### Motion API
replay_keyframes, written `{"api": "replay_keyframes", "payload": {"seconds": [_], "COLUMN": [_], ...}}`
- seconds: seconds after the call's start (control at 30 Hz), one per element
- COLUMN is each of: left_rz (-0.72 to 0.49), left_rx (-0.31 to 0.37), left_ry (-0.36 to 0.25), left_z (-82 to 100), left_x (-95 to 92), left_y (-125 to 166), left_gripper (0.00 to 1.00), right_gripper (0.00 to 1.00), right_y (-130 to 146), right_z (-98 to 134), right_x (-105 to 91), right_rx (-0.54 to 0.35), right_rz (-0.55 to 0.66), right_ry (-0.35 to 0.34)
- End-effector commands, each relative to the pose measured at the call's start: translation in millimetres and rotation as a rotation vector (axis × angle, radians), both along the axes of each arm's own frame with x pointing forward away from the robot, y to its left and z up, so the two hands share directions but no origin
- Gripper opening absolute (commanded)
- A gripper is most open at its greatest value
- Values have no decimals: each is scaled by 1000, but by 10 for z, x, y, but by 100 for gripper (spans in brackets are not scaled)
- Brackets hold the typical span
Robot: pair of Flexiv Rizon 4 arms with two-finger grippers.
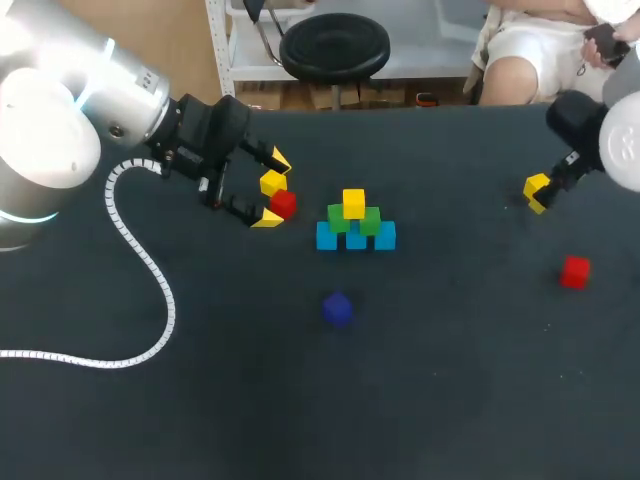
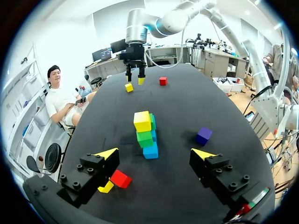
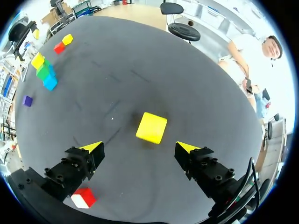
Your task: Place the blue cubes, place green cubes on the blue cubes, place the yellow cubes on the green cubes, then place the red cubes on the yellow cubes, and place purple cube on the red cubes.
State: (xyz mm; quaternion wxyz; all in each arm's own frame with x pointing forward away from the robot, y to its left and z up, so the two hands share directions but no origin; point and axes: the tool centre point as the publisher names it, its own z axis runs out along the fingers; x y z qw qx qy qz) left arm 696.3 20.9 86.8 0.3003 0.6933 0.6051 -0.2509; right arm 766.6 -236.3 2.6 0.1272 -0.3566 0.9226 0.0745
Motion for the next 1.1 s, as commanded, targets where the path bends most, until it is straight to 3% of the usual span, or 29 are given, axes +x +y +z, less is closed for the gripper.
{"api": "replay_keyframes", "payload": {"seconds": [0.03, 0.43, 0.57, 0.63, 0.67, 0.7, 0.77, 0.87, 1.1], "left_rz": [-2, -2, -2, -2, -2, -2, -2, -2, -2], "left_rx": [6, 6, 6, 6, 6, 6, 6, 6, 6], "left_ry": [5, 5, 5, 5, 5, 5, 5, 5, 5], "left_z": [5, 5, 5, 5, 5, 5, 5, 5, 5], "left_x": [20, 20, 20, 20, 20, 20, 20, 20, 20], "left_y": [-9, -9, -9, -9, -9, -9, -9, -9, -9], "left_gripper": [100, 100, 100, 100, 100, 100, 100, 100, 100], "right_gripper": [100, 98, 80, 63, 49, 47, 34, 2, 0], "right_y": [47, 60, 51, 56, 57, 58, 58, 66, 135], "right_z": [-24, -74, -107, -131, -139, -146, -148, -150, -15], "right_x": [155, 180, 179, 187, 192, 197, 199, 189, 119], "right_rx": [18, -3, -8, -10, -9, -11, -8, -4, 36], "right_rz": [23, 37, 41, 48, 52, 56, 61, 73, 183], "right_ry": [34, 51, 56, 60, 60, 61, 61, 63, -9]}}
